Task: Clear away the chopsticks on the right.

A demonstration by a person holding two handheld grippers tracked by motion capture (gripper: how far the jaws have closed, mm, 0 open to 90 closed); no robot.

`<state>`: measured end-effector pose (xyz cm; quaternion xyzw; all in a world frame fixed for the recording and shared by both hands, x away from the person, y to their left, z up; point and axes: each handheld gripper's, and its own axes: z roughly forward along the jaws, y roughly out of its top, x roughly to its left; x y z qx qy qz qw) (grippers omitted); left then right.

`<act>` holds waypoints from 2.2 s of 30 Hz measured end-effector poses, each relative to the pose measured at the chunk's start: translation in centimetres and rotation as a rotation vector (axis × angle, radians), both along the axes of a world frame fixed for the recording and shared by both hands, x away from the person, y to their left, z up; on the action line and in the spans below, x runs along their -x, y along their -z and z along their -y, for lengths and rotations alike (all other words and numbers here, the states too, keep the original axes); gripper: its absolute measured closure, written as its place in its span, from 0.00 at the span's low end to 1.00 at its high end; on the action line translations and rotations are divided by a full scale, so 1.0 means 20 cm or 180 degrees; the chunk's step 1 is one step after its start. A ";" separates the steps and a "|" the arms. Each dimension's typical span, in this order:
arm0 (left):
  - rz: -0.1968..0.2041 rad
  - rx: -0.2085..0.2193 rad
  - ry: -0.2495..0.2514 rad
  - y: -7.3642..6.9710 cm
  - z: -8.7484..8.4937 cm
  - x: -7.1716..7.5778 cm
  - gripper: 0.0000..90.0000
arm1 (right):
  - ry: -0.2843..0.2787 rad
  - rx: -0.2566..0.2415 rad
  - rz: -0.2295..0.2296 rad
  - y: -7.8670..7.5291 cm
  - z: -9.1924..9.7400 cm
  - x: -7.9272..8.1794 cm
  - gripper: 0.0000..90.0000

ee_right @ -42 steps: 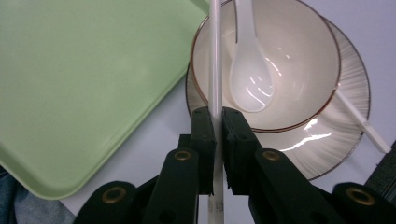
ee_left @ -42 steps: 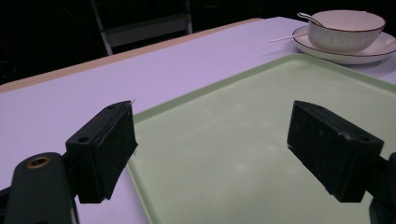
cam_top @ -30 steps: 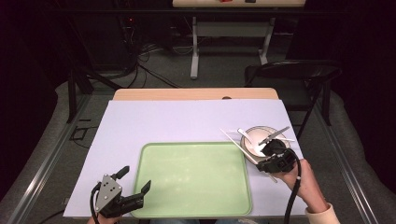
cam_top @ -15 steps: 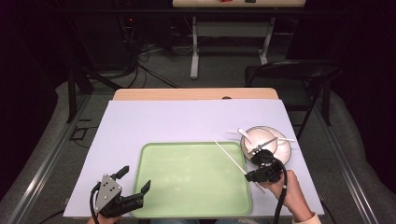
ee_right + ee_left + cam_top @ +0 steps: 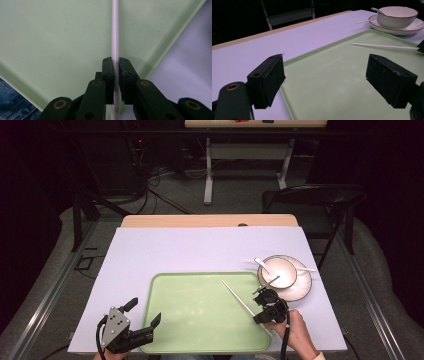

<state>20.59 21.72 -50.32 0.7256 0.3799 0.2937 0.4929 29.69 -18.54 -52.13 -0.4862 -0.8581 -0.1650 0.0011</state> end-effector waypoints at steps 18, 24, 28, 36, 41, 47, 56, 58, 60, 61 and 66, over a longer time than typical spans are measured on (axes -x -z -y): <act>0.0010 0.0004 -0.0011 0.00 0.00 0.00 0.17 | -0.0076 0.0045 0.0008 0.02 -0.08 0.01 0.84; 0.0016 0.0004 -0.0004 0.00 0.00 0.00 0.17 | -0.0143 0.0071 0.0062 0.00 -0.08 0.01 0.69; 0.0020 0.0005 -0.0004 0.00 -0.01 0.00 0.17 | -0.0204 0.0056 0.0178 -0.04 -0.06 0.02 0.53; 0.0011 0.0002 -0.0003 0.00 0.00 0.00 0.17 | -0.0509 -0.0005 0.0610 -0.22 0.04 0.05 0.24; 0.0006 -0.0003 0.0008 0.00 0.00 0.00 0.17 | -0.0635 0.0016 0.0870 -0.33 0.14 0.05 0.16; 0.0005 -0.0004 -0.0002 0.00 0.00 0.00 0.17 | -0.0663 0.0092 0.1082 -0.43 0.26 0.01 0.04; 0.0006 -0.0002 0.0006 0.00 0.00 0.00 0.17 | -0.0737 0.0104 0.1298 -0.56 0.42 -0.11 0.00; 0.0006 -0.0002 0.0006 0.00 0.00 0.00 0.17 | -0.0756 0.0191 0.1340 -0.62 0.48 -0.24 0.00; 0.0006 -0.0002 0.0006 0.00 0.00 0.00 0.17 | -0.0756 0.0191 0.1340 -0.62 0.48 -0.24 0.00; 0.0006 -0.0002 0.0006 0.00 0.00 0.00 0.17 | -0.0756 0.0191 0.1340 -0.62 0.48 -0.24 0.00; 0.0005 -0.0005 0.0011 0.00 0.00 0.00 0.17 | -0.0697 0.0256 0.1322 -0.62 0.52 -0.33 0.00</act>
